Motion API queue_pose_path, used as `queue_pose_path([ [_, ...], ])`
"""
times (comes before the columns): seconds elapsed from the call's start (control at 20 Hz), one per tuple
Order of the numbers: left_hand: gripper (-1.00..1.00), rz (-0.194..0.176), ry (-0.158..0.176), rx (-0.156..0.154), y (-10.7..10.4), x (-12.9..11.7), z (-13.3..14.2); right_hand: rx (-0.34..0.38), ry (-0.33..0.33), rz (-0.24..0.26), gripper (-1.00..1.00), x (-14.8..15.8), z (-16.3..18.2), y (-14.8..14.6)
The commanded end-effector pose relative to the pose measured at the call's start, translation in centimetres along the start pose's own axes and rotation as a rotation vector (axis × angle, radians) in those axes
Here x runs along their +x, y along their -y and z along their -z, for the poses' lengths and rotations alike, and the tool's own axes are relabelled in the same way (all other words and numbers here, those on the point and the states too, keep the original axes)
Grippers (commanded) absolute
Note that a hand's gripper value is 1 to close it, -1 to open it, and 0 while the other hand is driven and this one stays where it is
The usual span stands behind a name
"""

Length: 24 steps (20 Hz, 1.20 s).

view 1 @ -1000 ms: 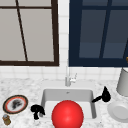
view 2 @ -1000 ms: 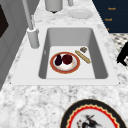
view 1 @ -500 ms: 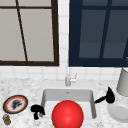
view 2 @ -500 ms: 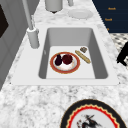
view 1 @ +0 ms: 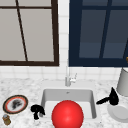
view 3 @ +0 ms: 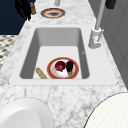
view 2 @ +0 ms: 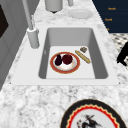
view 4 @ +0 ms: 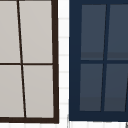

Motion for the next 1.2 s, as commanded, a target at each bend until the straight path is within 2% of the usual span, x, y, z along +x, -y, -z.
queue_pose_path([
  [0.0,0.0,0.0,0.0,0.0,0.0,0.0,0.0,-0.065,-0.021,0.103,-1.0,1.2,-1.5,0.9],
  [0.2,0.0,0.0,0.0,0.0,0.0,0.0,0.0,-0.173,-0.021,0.115,-1.0,2.5,-1.7,1.4],
  [0.6,0.0,0.0,0.0,0.0,0.0,0.0,0.0,-0.322,-0.047,0.214,-1.0,5.6,-3.4,3.3],
  [0.85,0.0,0.0,0.0,0.0,0.0,0.0,0.0,-0.343,-0.083,0.26,-1.0,7.6,-5.1,5.3],
  [1.0,0.0,0.0,0.0,0.0,0.0,0.0,0.0,-0.294,-0.082,0.269,-1.0,7.7,-7.8,7.5],
  [1.15,0.0,0.0,0.0,0.0,0.0,0.0,0.0,-0.281,-0.088,0.285,-1.0,8.2,-10.0,9.1],
])
